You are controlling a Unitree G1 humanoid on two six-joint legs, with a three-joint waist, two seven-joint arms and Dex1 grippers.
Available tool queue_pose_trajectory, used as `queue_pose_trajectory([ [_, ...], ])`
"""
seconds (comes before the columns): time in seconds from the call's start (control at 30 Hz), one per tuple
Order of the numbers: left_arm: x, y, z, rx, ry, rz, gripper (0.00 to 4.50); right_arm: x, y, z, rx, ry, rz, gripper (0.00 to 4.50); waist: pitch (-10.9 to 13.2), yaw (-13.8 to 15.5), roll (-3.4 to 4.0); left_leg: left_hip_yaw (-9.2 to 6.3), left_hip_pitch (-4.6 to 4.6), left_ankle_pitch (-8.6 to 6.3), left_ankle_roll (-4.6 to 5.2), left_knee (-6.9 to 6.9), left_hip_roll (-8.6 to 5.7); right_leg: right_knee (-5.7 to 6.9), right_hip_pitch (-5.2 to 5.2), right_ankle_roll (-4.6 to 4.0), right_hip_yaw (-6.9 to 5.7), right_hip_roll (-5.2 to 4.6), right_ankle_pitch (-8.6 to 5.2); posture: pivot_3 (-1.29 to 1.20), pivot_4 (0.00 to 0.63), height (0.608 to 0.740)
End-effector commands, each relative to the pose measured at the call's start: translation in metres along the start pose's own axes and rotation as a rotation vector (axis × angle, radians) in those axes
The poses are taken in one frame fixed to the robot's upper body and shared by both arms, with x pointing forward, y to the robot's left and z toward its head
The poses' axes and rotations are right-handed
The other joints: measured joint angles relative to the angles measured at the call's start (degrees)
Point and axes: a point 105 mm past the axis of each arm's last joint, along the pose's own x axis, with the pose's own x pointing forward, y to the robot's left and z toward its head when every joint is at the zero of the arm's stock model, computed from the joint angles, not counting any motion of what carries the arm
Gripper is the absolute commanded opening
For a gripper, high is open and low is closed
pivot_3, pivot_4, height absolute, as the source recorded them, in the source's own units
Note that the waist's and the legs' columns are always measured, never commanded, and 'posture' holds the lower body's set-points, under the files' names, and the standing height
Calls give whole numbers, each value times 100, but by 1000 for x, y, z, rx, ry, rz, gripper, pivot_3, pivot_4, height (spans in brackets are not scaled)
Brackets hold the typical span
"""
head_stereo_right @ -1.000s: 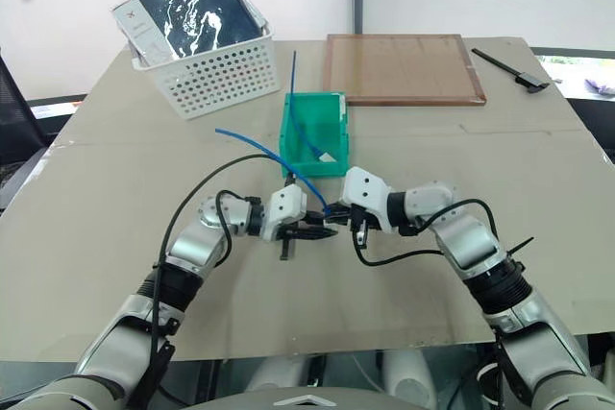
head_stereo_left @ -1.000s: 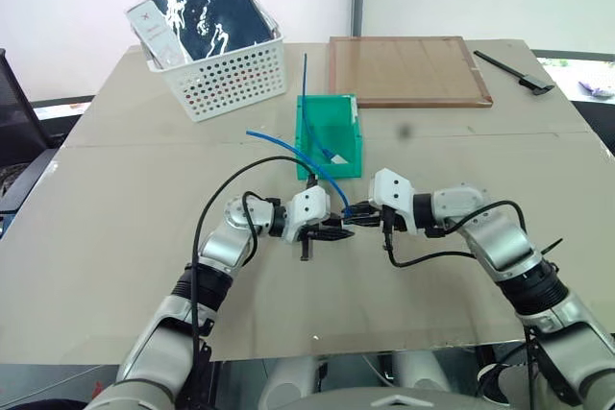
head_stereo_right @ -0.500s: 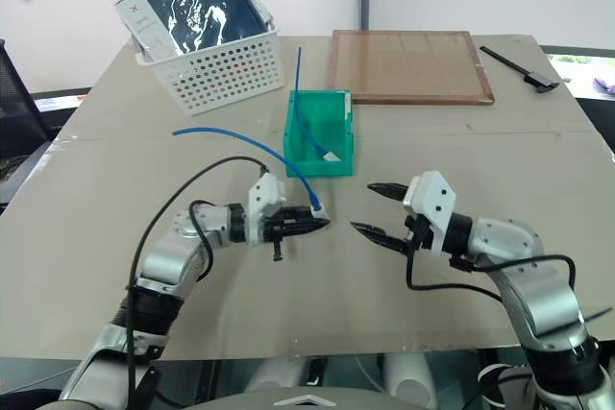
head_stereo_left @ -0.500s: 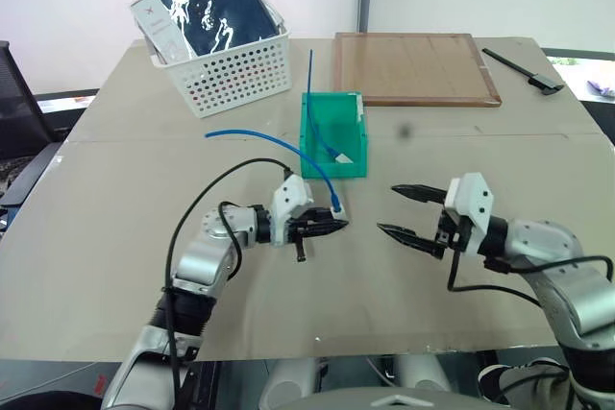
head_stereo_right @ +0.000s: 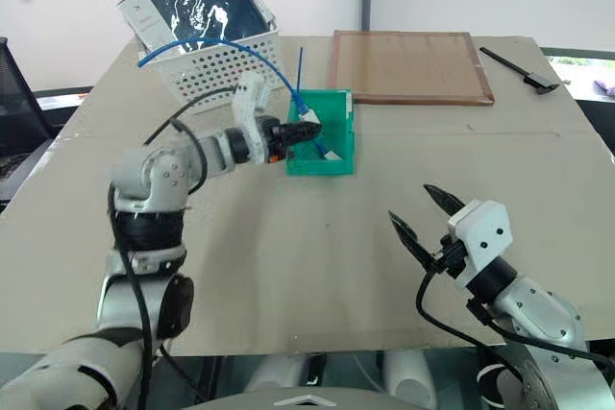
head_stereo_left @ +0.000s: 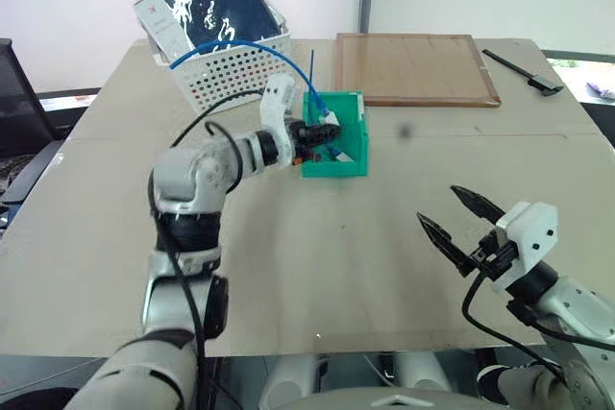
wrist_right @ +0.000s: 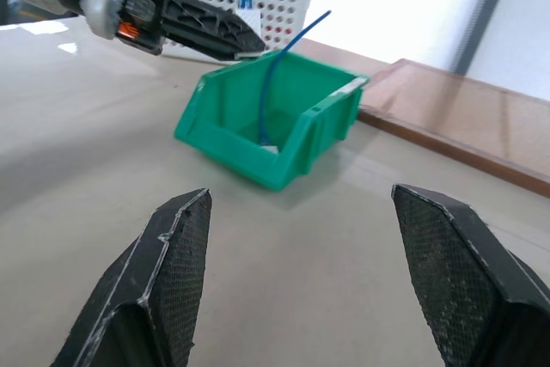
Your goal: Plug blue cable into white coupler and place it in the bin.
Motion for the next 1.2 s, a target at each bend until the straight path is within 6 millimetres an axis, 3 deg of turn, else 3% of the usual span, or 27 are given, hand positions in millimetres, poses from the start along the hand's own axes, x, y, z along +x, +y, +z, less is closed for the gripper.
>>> queue_pose_trajectory([
  [0.03, 12, 3, 10, 23, 7, 33, 346, -4, -3, 14, -54, -50, -40, 3229, 0, -13, 0, 2, 0, 2, -3, -2, 0, -2, -1, -3, 2, 0, 2, 0, 150, 740],
  [0.17, 27, 3, 14, 30, 25, 35, 346, -7, -3, 13, -57, -44, -64, 3229, 2, -13, -3, 6, -2, 10, -17, -4, -1, -3, -4, -12, 8, -3, 7, 0, 150, 740],
  [0.23, 31, 4, 12, 27, 49, 28, 1424, -7, -2, 11, -58, -39, -68, 3263, 4, -20, -4, 5, -11, 10, -17, -4, -1, -3, -13, -12, 7, -3, 7, 0, 150, 740],
  [0.27, 31, 5, 11, 28, 61, 24, 1688, -7, -2, 11, -58, -38, -68, 3263, 4, -26, -4, 7, -13, 10, -17, -4, -1, -2, -16, -11, 8, -3, 7, 0, 150, 740],
  [0.43, 25, 3, 19, 8, 66, 1, 4098, -8, -2, 7, -56, -36, -69, 3263, 5, -28, -5, 7, -12, 5, -8, -4, 2, -2, -16, -7, 9, -3, 4, 0, 150, 740],
  [0.47, 22, 2, 22, 4, 64, -7, 4379, -8, -2, 6, -55, -35, -69, 3263, 5, -29, -5, 8, -12, 5, -8, -4, 2, -2, -16, -7, 10, -3, 4, 0, 150, 740],
  [0.73, -20, -13, 29, 72, 45, -89, 4379, -8, -4, 2, -57, -36, -54, 3263, 8, -34, -3, 12, -12, 10, -18, -6, 5, 0, -20, -12, 18, -2, 7, 0, 150, 740],
  [0.83, -42, -17, 20, 103, 4, -133, 4379, -7, -7, 0, -54, -34, -45, 3263, 8, -41, -2, 17, -9, 10, -18, -6, 8, 0, -20, -13, 25, -3, 7, 0, 150, 740],
  [0.97, -82, -24, -34, 389, 9, -223, 4379, -8, -17, -8, -41, 1, -5, 3263, 8, -148, 7, 44, 9, 10, -21, -22, 21, 1, -22, -17, 51, -2, 8, 0, 150, 740],
  [1.2, -125, -13, -105, 390, 28, -249, 4379, -39, -48, -37, -69, 159, 8, 3263, 15, 128, 2, 33, -4, -7, 9, -12, 16, -7, -16, -41, 36, -13, -7, 0, 150, 740],
])
